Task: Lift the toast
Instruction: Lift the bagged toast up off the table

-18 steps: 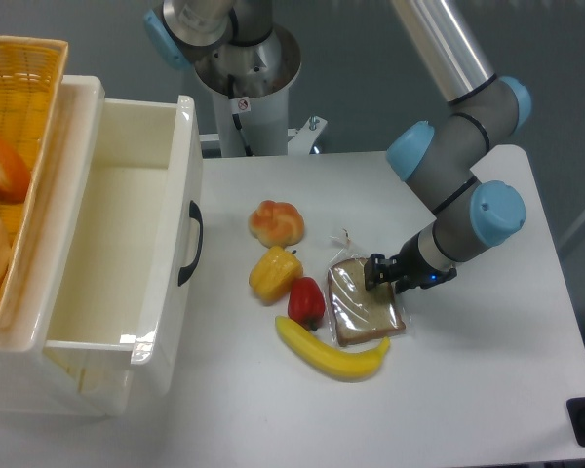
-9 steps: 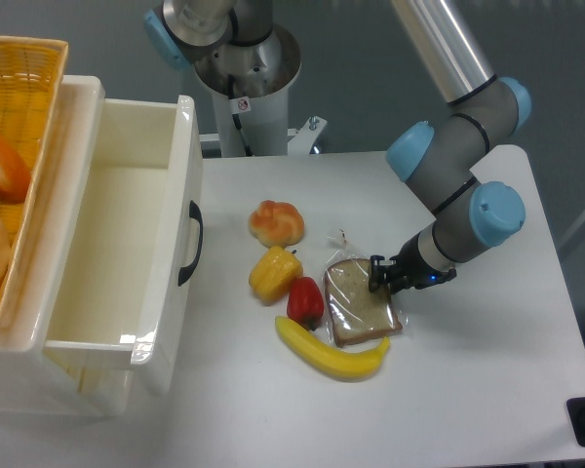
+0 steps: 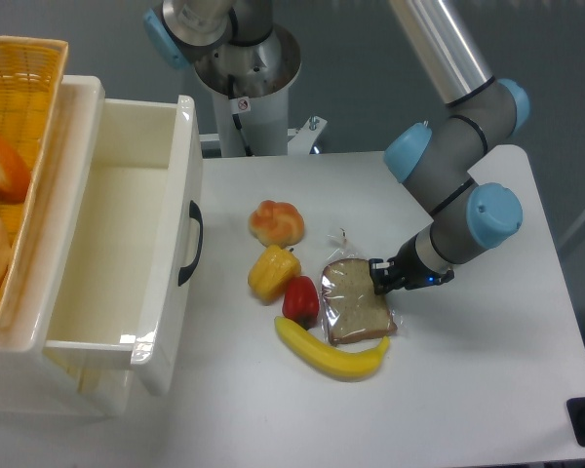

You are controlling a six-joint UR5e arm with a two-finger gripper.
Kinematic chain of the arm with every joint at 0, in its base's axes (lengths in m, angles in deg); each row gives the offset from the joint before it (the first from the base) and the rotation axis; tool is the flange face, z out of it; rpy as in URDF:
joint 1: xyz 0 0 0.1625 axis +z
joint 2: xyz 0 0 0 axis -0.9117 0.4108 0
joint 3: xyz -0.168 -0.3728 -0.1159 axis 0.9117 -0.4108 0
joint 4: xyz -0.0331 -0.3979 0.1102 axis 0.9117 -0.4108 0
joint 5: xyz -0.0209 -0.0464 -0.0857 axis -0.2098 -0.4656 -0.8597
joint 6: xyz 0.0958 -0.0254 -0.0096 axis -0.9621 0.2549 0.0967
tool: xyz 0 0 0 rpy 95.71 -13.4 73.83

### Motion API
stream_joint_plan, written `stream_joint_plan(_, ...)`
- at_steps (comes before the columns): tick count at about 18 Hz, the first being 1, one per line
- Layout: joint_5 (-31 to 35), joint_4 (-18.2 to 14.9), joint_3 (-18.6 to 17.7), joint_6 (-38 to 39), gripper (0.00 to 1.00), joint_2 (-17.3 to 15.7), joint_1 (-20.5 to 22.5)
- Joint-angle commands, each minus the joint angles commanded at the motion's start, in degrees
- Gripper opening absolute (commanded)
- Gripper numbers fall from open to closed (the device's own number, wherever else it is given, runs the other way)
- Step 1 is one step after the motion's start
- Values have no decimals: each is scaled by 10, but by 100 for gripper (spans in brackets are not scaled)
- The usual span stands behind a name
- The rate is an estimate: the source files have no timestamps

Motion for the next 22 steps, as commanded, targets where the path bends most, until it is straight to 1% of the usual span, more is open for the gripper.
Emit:
stream_joint_plan(4, 7, -3, 3, 0, 0, -6, 1)
stream_joint_plan(8, 61, -6, 10, -4, 0, -44, 4)
stream_joint_plan(13, 69, -3, 15, -4, 0, -71, 4)
stream_joint_plan(16, 68, -4, 27, -4, 0, -89, -1)
stream_joint_plan(22, 69, -5, 30, -3, 0, -141, -18)
